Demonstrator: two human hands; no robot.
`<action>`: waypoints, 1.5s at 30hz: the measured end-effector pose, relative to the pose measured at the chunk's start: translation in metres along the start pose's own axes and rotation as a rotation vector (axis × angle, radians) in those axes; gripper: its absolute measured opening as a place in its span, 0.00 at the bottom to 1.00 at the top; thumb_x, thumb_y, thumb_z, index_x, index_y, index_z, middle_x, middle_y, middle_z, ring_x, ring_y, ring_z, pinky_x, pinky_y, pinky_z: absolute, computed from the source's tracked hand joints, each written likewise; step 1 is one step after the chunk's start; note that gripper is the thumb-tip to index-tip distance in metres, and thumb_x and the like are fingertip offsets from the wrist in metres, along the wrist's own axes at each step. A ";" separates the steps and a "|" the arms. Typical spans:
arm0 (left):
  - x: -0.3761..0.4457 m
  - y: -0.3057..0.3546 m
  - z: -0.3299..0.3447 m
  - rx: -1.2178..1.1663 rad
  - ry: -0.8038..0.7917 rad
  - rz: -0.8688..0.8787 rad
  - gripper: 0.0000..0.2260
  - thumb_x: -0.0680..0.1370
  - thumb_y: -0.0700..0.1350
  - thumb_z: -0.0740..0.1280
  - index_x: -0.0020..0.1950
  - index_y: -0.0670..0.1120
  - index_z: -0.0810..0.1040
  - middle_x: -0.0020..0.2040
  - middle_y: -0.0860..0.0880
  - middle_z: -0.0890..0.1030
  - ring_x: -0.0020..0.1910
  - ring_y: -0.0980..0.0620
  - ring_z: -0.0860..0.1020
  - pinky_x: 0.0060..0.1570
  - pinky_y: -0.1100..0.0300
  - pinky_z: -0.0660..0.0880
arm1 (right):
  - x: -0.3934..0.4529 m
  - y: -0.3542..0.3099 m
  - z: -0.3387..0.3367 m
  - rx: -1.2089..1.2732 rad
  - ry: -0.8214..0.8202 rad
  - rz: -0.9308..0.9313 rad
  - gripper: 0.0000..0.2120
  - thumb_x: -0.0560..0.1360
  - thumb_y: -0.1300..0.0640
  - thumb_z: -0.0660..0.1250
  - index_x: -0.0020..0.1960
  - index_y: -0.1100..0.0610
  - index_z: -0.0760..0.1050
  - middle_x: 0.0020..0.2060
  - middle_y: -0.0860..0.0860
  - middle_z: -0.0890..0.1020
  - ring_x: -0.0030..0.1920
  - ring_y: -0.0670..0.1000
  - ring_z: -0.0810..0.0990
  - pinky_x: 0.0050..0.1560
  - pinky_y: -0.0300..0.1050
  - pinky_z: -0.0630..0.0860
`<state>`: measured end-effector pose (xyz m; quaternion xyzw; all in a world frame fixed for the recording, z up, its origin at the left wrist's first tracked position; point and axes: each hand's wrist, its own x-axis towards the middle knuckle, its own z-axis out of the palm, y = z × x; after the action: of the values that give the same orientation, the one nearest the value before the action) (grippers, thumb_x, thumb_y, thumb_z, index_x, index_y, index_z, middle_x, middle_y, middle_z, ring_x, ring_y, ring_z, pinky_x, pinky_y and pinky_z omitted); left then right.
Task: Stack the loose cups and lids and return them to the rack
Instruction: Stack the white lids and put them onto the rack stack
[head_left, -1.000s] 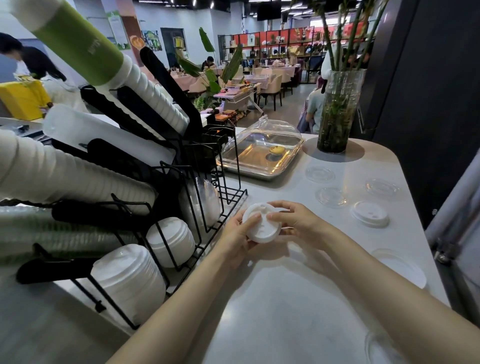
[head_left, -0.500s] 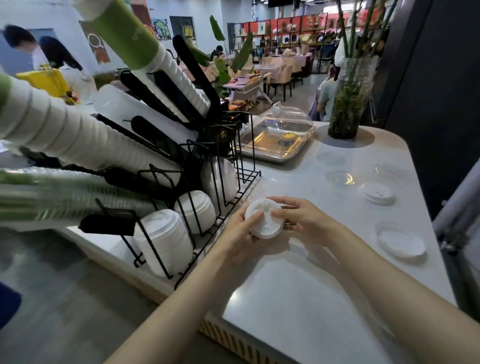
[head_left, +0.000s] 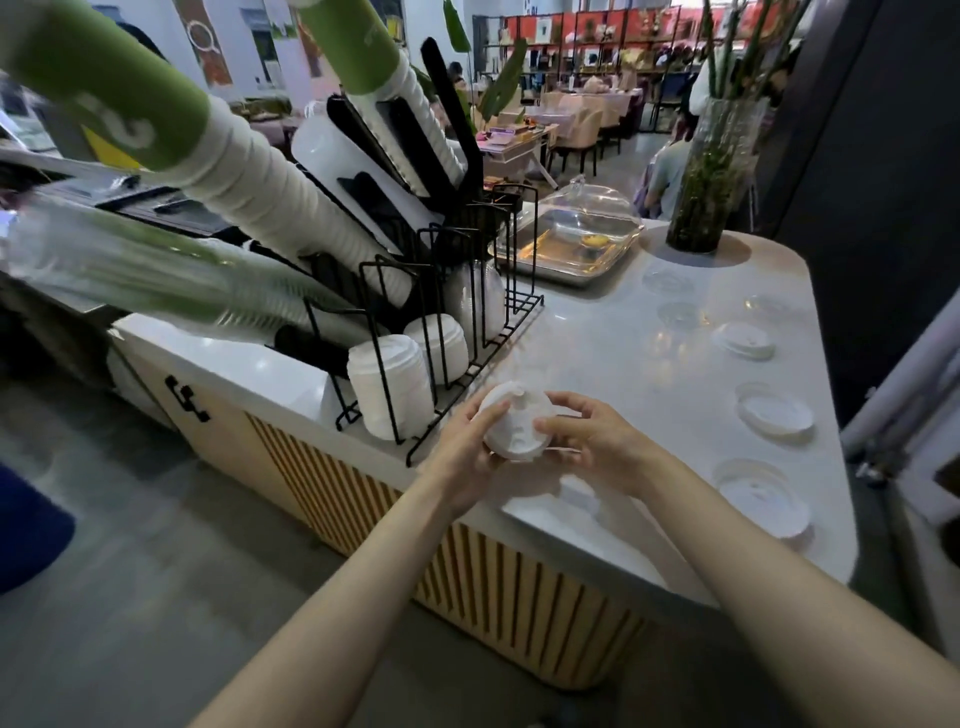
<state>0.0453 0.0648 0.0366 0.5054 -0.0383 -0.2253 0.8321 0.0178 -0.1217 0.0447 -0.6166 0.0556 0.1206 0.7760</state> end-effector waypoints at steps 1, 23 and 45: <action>-0.007 0.001 -0.002 -0.020 0.009 0.005 0.21 0.76 0.46 0.73 0.69 0.45 0.80 0.63 0.42 0.82 0.58 0.44 0.83 0.46 0.57 0.82 | -0.005 0.001 0.005 -0.013 0.010 0.000 0.21 0.71 0.62 0.76 0.63 0.56 0.79 0.48 0.56 0.86 0.48 0.54 0.84 0.50 0.47 0.81; -0.059 0.058 -0.081 0.570 0.502 0.536 0.18 0.85 0.50 0.64 0.75 0.50 0.71 0.64 0.59 0.74 0.66 0.57 0.73 0.62 0.65 0.72 | 0.032 -0.083 0.139 0.009 0.167 -0.190 0.20 0.73 0.63 0.75 0.62 0.56 0.72 0.51 0.56 0.82 0.40 0.51 0.81 0.40 0.46 0.77; -0.023 0.061 -0.093 0.754 0.704 0.517 0.33 0.76 0.65 0.69 0.77 0.53 0.71 0.68 0.48 0.73 0.68 0.46 0.75 0.66 0.44 0.76 | 0.088 -0.082 0.172 -0.086 0.300 -0.014 0.29 0.70 0.55 0.79 0.66 0.62 0.73 0.43 0.54 0.81 0.34 0.48 0.80 0.32 0.41 0.75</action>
<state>0.0722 0.1751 0.0475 0.7859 0.0410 0.1962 0.5850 0.1127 0.0384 0.1415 -0.6606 0.1614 0.0240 0.7328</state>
